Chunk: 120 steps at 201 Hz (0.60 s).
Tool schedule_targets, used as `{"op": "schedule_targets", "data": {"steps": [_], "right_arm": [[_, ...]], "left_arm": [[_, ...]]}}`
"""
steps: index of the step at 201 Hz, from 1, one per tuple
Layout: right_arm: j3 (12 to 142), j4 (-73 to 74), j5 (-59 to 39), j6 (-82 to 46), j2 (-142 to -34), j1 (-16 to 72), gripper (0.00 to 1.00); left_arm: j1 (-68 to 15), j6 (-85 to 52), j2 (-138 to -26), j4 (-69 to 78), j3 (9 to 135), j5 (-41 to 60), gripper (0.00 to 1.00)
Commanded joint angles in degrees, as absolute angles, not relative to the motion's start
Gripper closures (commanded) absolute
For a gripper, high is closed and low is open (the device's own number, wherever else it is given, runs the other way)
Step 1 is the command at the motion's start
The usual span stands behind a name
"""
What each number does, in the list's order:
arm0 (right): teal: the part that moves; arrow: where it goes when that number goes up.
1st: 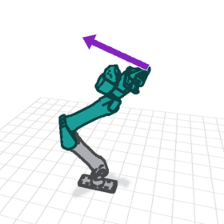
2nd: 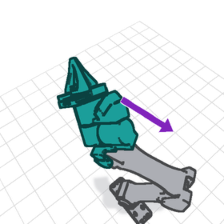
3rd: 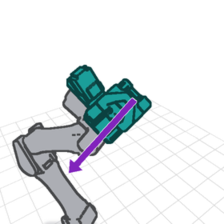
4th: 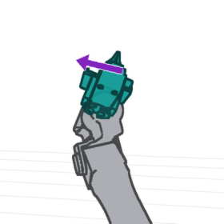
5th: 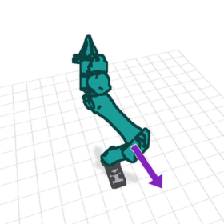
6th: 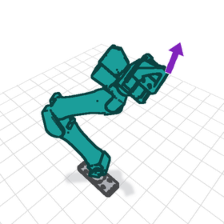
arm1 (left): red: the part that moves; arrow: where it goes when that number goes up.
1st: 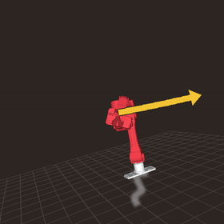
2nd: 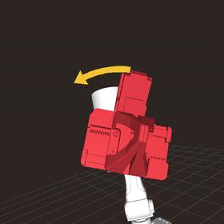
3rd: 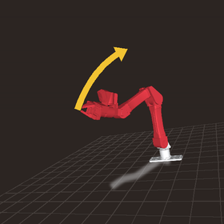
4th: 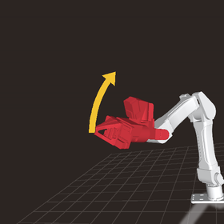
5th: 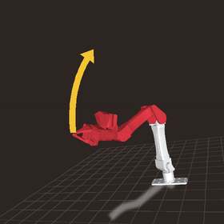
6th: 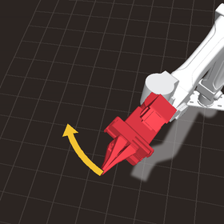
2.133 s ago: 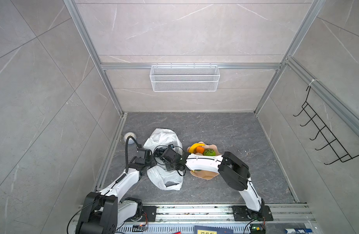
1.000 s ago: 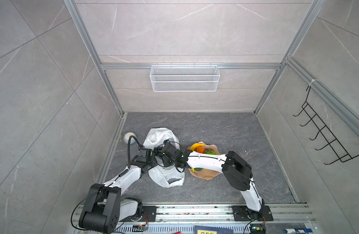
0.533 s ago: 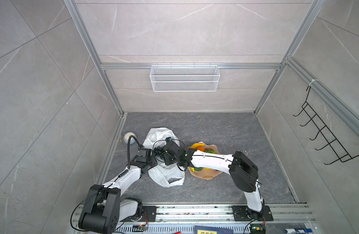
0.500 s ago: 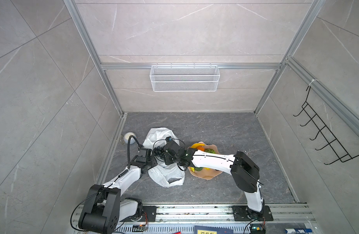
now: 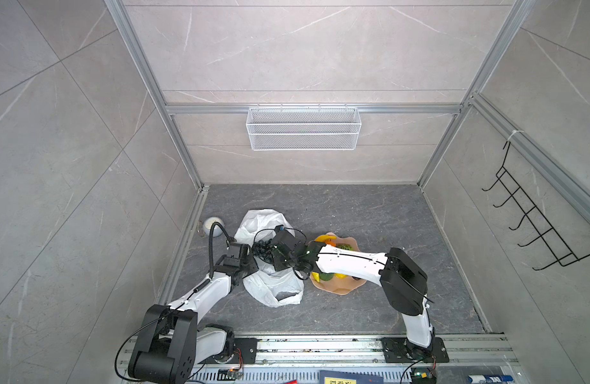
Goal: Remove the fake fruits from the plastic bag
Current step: 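Position the right gripper over the grape stem and close on it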
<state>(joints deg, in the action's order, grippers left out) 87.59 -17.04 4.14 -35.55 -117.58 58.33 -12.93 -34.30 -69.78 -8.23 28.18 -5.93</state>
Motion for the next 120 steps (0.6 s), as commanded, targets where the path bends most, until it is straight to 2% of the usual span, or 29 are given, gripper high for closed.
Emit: {"op": "schedule_targets", "data": {"steps": [1,42,64,120], "right_arm": [[87.7,-18.3,0.7,-39.1,-119.2,57.5,0.77],[88.9,-19.3,1.0,-41.1,-121.5,57.2,0.67],[89.9,-20.2,1.2,-40.9,-122.3,57.1,0.67],[92.0,-19.9,-0.2,-40.3,-124.6,57.0,0.76]], "left_arm": [[-13.2,-34.3,-68.7,-8.3,28.9,-6.8,0.51],[-13.2,-34.2,-68.4,-8.2,28.8,-6.7,0.51],[-13.2,-34.2,-68.3,-8.1,28.7,-6.8,0.51],[-13.2,-34.2,-68.4,-8.2,28.8,-6.6,0.50]]}}
